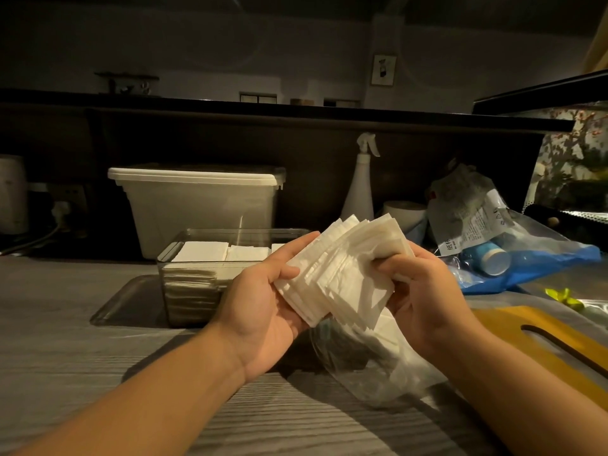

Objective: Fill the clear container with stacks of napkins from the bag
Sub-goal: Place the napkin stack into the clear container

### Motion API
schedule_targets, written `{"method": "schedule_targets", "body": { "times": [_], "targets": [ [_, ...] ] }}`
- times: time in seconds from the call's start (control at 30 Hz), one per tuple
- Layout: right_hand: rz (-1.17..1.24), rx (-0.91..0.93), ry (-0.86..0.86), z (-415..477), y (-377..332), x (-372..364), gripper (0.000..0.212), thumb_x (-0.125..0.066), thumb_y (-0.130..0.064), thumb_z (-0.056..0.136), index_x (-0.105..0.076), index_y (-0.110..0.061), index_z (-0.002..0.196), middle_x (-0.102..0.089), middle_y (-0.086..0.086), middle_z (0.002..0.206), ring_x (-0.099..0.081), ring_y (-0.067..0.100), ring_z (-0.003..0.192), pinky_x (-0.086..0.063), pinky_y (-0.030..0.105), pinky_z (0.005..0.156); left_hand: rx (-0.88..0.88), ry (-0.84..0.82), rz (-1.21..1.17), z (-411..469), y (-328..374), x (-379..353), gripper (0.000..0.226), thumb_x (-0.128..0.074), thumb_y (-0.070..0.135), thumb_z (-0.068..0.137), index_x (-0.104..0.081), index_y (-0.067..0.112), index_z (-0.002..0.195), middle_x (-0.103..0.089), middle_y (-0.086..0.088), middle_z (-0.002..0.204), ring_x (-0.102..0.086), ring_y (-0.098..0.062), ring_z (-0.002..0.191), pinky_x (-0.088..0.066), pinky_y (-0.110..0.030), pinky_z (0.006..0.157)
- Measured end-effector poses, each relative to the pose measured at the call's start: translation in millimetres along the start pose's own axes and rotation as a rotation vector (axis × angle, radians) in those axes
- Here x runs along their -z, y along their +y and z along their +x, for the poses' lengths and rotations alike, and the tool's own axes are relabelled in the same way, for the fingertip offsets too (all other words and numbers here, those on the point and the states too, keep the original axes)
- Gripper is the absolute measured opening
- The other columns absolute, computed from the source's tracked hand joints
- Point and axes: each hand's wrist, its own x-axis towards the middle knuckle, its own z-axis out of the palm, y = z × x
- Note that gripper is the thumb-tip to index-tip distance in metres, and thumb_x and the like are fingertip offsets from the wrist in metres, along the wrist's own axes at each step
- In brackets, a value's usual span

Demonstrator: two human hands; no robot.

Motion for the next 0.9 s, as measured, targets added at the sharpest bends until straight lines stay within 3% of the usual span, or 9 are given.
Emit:
{"method": "schedule_targets", "body": {
  "times": [0.17,0.4,0.53,0.63,0.7,0.8,0.9],
  "targets": [
    [-0.011,-0.068,0.045,4,2,2,0.030,-0.053,0.003,0.086,-0.066,-0.007,0.111,-0.068,0.013,0.106,-0.063,0.032,0.103,-0.051,0.041,0.078,-0.002,-0.068,-0.073,-1,2,2,0.052,-0.043,0.009,0.079,-0.071,0.022,0.121,-0.071,-0.010,0.120,-0.070,-0.034,0.105,-0.060,-0.043,0.076],
    [0.036,-0.103,0.060,6,1,5,0.037,-0.053,0.005,0.084,-0.064,-0.006,0.117,-0.068,0.015,0.111,-0.063,0.033,0.106,-0.051,0.040,0.075,-0.025,-0.049,-0.021,0,3,1,0.055,-0.029,0.001,0.094,-0.066,0.024,0.127,-0.068,-0.009,0.126,-0.070,-0.033,0.106,-0.061,-0.042,0.073],
    [0.060,-0.098,0.086,4,-3,6,0.036,-0.049,0.006,0.084,-0.065,-0.006,0.113,-0.067,0.014,0.106,-0.061,0.031,0.101,-0.048,0.037,0.070,-0.055,-0.024,-0.024,0,5,1,0.056,-0.028,-0.001,0.095,-0.066,0.024,0.128,-0.067,-0.010,0.126,-0.070,-0.032,0.106,-0.061,-0.045,0.079],
    [0.108,-0.093,0.107,3,-9,7,0.029,-0.047,0.005,0.085,-0.067,-0.006,0.103,-0.067,0.014,0.103,-0.061,0.029,0.096,-0.051,0.042,0.075,-0.088,0.026,-0.034,0,8,2,0.057,-0.027,-0.001,0.095,-0.066,0.026,0.127,-0.067,-0.009,0.125,-0.070,-0.034,0.105,-0.059,-0.051,0.082],
    [0.164,-0.081,0.055,0,-15,7,0.028,-0.044,0.004,0.084,-0.068,-0.005,0.095,-0.068,0.014,0.092,-0.064,0.028,0.084,-0.053,0.044,0.076,-0.098,0.046,-0.013,0,10,2,0.057,-0.027,-0.001,0.096,-0.066,0.027,0.127,-0.070,-0.009,0.120,-0.072,-0.034,0.098,-0.061,-0.052,0.076],
    [0.230,-0.076,-0.100,-7,-19,4,0.030,-0.040,0.004,0.083,-0.067,-0.003,0.095,-0.067,0.008,0.070,-0.066,0.020,0.059,-0.055,0.034,0.052,-0.102,0.066,-0.020,0,9,1,0.054,-0.027,0.001,0.098,-0.066,0.024,0.127,-0.071,-0.012,0.118,-0.072,-0.035,0.098,-0.060,-0.052,0.076],
    [0.218,-0.054,-0.170,-9,-15,0,0.033,-0.040,0.008,0.083,-0.070,-0.006,0.087,-0.070,0.008,0.074,-0.069,0.020,0.065,-0.057,0.034,0.057,-0.075,0.044,-0.062,1,5,1,0.047,-0.029,0.006,0.102,-0.065,0.022,0.127,-0.071,-0.012,0.120,-0.071,-0.034,0.104,-0.059,-0.052,0.082]
  ]
}}
